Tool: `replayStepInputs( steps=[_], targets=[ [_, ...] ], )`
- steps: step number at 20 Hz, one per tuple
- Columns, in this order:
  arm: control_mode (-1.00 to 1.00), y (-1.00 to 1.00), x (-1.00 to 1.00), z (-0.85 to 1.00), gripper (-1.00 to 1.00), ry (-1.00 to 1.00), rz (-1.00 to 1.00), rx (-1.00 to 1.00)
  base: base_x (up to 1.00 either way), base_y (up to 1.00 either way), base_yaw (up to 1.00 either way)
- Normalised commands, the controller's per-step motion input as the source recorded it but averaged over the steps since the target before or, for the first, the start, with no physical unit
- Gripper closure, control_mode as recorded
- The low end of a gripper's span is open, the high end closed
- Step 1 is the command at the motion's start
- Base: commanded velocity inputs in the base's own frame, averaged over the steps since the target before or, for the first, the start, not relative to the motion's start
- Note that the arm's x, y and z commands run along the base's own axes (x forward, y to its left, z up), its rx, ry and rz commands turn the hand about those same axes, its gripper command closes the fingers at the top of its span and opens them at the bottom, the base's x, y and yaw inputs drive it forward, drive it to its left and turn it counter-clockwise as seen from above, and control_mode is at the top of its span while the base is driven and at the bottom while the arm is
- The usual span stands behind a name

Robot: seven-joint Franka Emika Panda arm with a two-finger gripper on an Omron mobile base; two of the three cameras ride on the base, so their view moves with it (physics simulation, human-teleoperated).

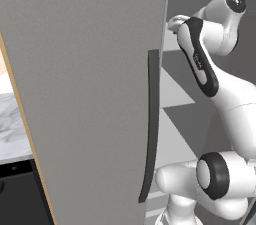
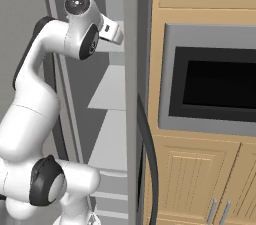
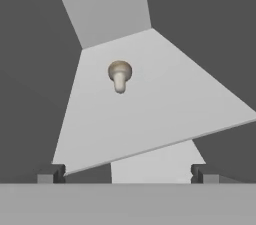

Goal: Take the mango, mushroom, and squash from the freezer and place them in the bowl on the counter.

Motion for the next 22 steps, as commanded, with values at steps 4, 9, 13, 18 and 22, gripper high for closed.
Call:
replayStepInputs(
  steps=[4,9,13,18,22],
  targets=[
    [-1.0,0.0,0.42,0.0,-1.0,0.06,0.0,0.0,0.0,0.0,0.0],
    [-1.0,0.0,0.41,-0.06,-1.0,0.05,0.0,0.0,0.0,0.0,0.0],
    [-1.0,0.0,0.4,-0.09,-1.0,0.16,0.0,0.0,0.0,0.0,0.0],
    [-1.0,0.01,0.26,-0.07,-1.0,0.17,0.0,0.0,0.0,0.0,0.0],
    [-1.0,0.04,0.21,0.0,-1.0,0.05,0.0,0.0,0.0,0.0,0.0]
  ],
)
